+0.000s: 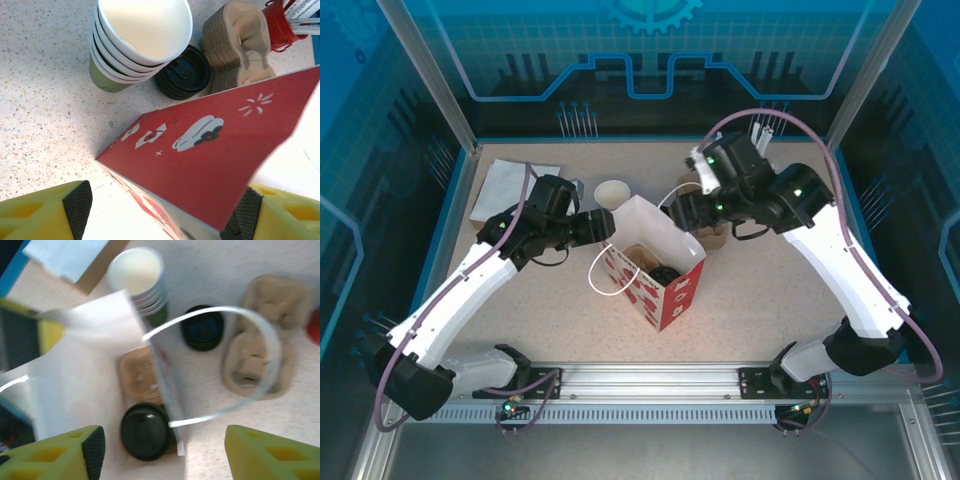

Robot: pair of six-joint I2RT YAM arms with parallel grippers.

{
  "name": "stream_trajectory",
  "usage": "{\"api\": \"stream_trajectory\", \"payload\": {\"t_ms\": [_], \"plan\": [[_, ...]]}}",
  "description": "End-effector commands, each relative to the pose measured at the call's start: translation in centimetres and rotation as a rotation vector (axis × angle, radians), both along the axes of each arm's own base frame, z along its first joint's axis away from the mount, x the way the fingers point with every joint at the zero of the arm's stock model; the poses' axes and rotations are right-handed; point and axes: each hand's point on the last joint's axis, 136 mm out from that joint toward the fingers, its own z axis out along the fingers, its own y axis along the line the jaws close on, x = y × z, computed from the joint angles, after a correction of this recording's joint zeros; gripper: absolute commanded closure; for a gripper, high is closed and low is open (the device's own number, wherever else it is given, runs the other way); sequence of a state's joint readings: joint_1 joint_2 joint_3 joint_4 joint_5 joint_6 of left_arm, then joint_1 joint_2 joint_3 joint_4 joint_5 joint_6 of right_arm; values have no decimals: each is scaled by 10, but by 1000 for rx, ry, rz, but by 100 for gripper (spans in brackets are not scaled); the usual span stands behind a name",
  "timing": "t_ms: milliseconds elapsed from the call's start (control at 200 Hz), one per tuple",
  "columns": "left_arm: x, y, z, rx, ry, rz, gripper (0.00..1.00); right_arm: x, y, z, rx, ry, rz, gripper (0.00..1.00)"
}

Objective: Pack the takeout coffee

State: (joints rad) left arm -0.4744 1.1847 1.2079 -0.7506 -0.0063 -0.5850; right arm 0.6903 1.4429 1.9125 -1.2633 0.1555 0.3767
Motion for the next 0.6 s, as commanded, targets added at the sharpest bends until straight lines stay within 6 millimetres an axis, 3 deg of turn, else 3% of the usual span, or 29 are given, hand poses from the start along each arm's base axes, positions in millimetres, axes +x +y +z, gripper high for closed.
{"api": "stream_trajectory", "payload": {"t_ms": [0, 145, 310, 595], "plan": [[-3, 3, 30, -71, -77, -3, 19, 23, -43, 1, -99, -75, -141, 36], [-9, 14, 46, -77, -155, -6, 10, 46, -77, -9, -162, -93, -249, 36], [-19, 31, 65, -70, -259, 20, 1, 72, -101, -22, -181, -103, -335, 37], [-35, 49, 73, -54, -345, 55, 1, 120, -111, -46, -228, -155, -394, 38]]}}
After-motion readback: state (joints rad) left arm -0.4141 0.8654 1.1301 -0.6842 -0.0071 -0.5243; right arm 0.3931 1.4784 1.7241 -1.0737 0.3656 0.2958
